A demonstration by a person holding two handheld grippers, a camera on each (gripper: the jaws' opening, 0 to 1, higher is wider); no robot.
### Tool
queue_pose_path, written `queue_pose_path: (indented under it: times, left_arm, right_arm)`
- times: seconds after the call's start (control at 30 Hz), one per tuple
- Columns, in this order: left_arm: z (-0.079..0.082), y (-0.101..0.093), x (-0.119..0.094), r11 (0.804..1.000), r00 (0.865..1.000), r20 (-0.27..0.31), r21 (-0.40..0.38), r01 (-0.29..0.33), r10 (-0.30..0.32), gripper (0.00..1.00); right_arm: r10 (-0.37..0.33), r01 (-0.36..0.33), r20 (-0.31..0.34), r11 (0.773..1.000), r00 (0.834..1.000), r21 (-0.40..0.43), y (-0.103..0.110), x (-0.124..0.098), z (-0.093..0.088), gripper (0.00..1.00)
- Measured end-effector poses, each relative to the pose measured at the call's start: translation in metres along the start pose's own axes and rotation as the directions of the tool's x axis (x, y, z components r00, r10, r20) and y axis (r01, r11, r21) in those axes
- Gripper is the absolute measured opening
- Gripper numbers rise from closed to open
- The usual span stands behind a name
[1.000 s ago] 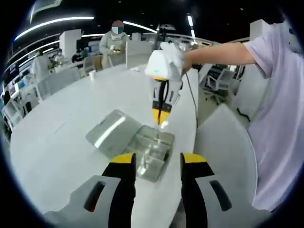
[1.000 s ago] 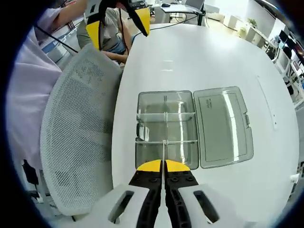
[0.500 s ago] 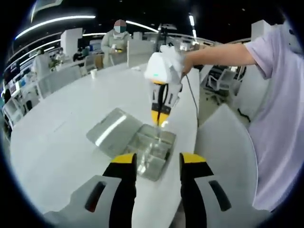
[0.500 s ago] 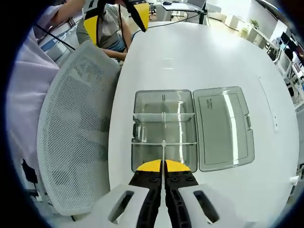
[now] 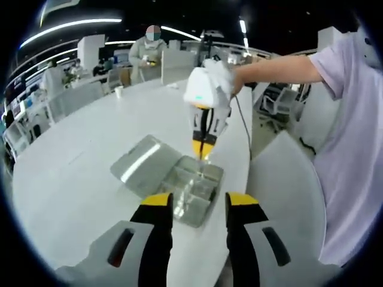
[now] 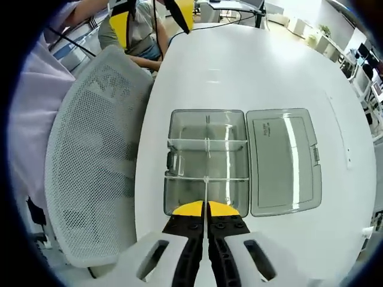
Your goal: Insert the divider into the dual guide fixture by aligning both edges with the guide slots and pushing it downward to the bottom, including one-sided entry, uneven engagement, binding, and posture correction.
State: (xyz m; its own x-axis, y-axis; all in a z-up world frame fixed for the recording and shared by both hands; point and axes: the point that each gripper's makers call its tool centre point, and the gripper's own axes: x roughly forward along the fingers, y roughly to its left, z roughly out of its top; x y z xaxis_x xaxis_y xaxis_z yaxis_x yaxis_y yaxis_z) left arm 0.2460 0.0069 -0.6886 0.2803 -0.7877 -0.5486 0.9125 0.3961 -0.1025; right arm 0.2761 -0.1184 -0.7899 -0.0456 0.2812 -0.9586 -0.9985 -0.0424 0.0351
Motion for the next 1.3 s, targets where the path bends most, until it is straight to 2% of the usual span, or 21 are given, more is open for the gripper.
queue_pose_path:
  times: [0.2,0.37,0.47,0.97,1.3]
  left_arm:
    - [-0.001,0.001,0.000,1.000,1.000,0.003,-0.005,-0.001,0.001,0.33]
    - [-0.002,0.005,-0.001,1.000,1.000,0.007,-0.011,-0.002,0.002,0.33]
    - [0.000,0.008,-0.003,1.000,1.000,0.011,-0.012,-0.004,0.004,0.33]
    - [0.001,0.015,-0.007,1.000,1.000,0.022,-0.025,-0.012,0.013,0.32]
    - [0.002,0.017,-0.007,0.999,1.000,0.024,-0.031,-0.016,0.017,0.32]
  right_arm:
    - [-0.005,0.005,-0.026,1.000,1.000,0.002,-0.002,0.002,0.003,0.00]
    - [-0.011,0.012,-0.090,1.000,0.996,0.006,-0.005,0.004,0.009,0.00]
    - [-0.005,0.006,-0.106,1.000,0.994,0.017,-0.009,0.005,0.008,0.00]
    - [0.009,-0.005,-0.090,0.999,0.996,0.050,-0.013,0.011,0.001,0.00]
    - [0.009,-0.007,-0.101,1.000,0.995,0.018,-0.013,0.016,-0.003,0.00]
